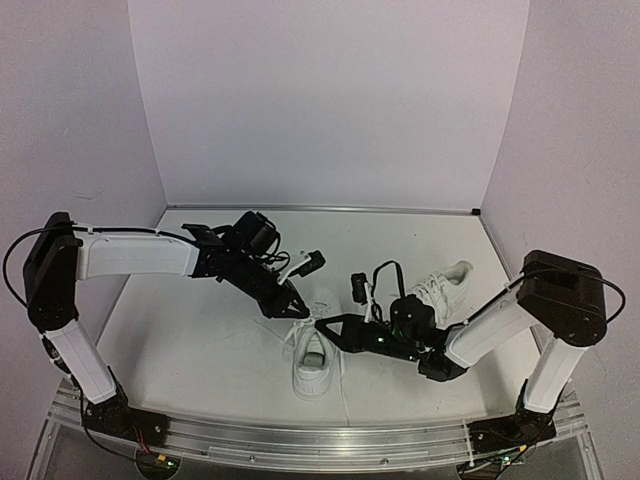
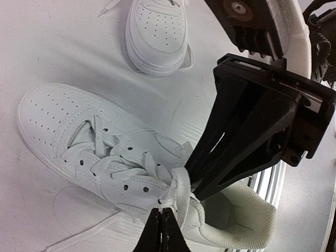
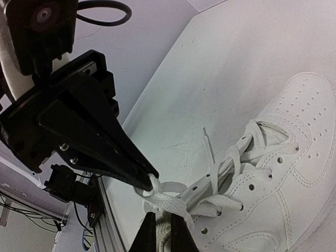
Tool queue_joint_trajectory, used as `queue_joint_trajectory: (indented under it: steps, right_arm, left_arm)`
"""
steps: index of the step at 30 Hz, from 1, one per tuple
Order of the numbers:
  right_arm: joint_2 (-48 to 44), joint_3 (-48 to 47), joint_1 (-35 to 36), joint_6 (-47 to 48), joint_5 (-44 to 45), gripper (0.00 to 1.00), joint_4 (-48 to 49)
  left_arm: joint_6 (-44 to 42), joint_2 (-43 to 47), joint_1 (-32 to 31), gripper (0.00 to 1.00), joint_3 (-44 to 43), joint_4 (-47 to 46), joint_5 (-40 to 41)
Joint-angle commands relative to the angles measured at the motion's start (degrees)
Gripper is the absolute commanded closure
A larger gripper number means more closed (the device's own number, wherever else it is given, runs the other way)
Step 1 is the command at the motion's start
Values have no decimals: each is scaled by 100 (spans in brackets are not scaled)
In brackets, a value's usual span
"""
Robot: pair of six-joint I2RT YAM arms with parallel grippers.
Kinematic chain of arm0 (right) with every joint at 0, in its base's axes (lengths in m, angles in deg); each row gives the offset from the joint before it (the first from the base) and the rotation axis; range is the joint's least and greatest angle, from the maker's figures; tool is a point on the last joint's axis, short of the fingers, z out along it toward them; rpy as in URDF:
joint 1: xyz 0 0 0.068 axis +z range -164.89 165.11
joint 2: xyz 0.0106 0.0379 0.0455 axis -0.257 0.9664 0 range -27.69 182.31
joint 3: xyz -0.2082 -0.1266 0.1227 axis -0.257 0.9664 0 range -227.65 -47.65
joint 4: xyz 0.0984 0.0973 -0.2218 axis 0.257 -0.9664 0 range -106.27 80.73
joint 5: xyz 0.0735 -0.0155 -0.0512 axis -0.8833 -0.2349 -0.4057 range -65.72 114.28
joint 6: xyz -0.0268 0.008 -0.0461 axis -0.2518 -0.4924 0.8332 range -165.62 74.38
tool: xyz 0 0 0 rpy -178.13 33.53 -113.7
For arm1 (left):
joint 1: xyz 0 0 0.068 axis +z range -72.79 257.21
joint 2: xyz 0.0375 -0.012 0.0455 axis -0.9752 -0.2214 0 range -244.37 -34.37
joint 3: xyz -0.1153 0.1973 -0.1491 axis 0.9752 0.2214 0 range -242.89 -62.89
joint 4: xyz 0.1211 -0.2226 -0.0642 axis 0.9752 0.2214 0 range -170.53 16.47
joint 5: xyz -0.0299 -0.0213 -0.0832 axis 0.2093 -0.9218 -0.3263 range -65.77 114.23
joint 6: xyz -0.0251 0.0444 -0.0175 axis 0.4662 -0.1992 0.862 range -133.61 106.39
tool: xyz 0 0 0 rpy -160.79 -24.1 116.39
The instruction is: Tie the shoes
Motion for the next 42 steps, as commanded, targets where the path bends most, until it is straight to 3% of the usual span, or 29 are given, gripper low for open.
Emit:
queue_joint_trajectory:
  steps: [1, 12, 21, 29, 36, 42]
  right_arm:
    - [-231, 214, 29, 63, 39, 87, -860]
    - [-1339, -77, 237, 778, 392, 69, -2689]
    - [-1742, -1081, 1149, 2047, 1797, 64, -4594]
    - [-1208, -2335, 2071, 3283, 3646, 45, -6101]
    - [-87, -3227, 2764, 3999, 5574, 39, -6592]
    - [691, -3842, 3052, 4432, 6838, 24, -6639]
  left_arm:
    - [60, 200, 49, 100, -175, -150, 26]
    - [247, 150, 46, 100, -250, -248, -114]
    - [671, -33, 72, 100, -441, -187, -233]
    - [865, -67, 76, 100, -525, -136, -340]
    - [983, -63, 80, 100, -515, -131, -554]
    - [992, -59, 76, 100, -529, -106, -668]
